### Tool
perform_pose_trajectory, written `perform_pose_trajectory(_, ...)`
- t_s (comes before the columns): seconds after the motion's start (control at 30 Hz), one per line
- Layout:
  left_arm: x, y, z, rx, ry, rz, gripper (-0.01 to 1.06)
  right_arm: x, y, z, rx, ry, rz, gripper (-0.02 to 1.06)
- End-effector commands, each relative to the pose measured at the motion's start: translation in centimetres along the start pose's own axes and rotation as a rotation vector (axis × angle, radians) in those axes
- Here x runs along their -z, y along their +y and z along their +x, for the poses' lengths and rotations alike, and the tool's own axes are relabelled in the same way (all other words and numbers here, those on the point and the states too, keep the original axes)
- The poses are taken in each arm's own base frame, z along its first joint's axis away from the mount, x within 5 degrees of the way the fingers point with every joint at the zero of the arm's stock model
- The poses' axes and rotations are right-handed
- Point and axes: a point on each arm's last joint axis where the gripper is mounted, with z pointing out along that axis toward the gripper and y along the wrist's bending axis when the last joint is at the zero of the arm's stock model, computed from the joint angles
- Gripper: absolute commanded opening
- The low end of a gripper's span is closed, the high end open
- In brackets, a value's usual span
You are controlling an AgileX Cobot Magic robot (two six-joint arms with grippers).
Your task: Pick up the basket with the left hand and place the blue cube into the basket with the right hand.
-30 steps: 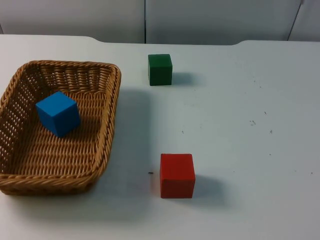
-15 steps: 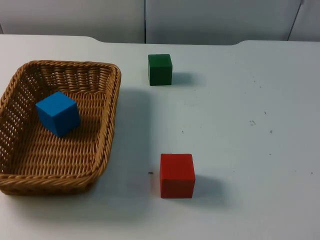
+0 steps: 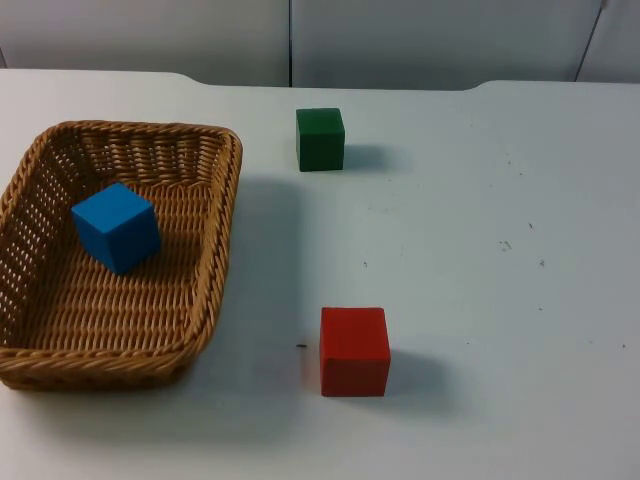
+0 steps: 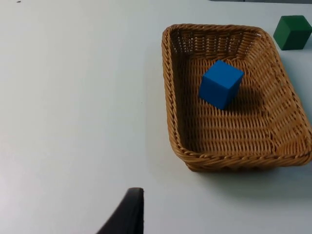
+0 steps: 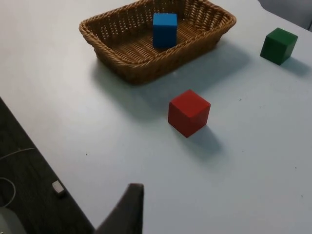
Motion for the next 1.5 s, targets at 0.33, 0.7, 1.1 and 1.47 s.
perform_pose_trajectory(0.33,-0.07,-0.06,0.0,-0.001,-0.015,0.006,1.05,0.12,0.22,0.07,-0.128,0.011,0.242,1.05)
perform_pose_trajectory(0.7,-0.07,-0.06,0.0,-0.001,-0.015,0.006,1.05,0.29,0.54,0.14,-0.292,0.042,0.555,1.05)
perform_pose_trajectory(1.1,-0.14,-0.01,-0.17,-0.002,-0.037,0.006,1.05,0.35,0.79,0.14,-0.403,0.064,0.767,1.05)
perform_pose_trajectory(1.47,-0.17,0.01,-0.2,-0.011,-0.042,0.015,1.05,0.36,0.86,0.14,-0.434,0.069,0.825,1.05)
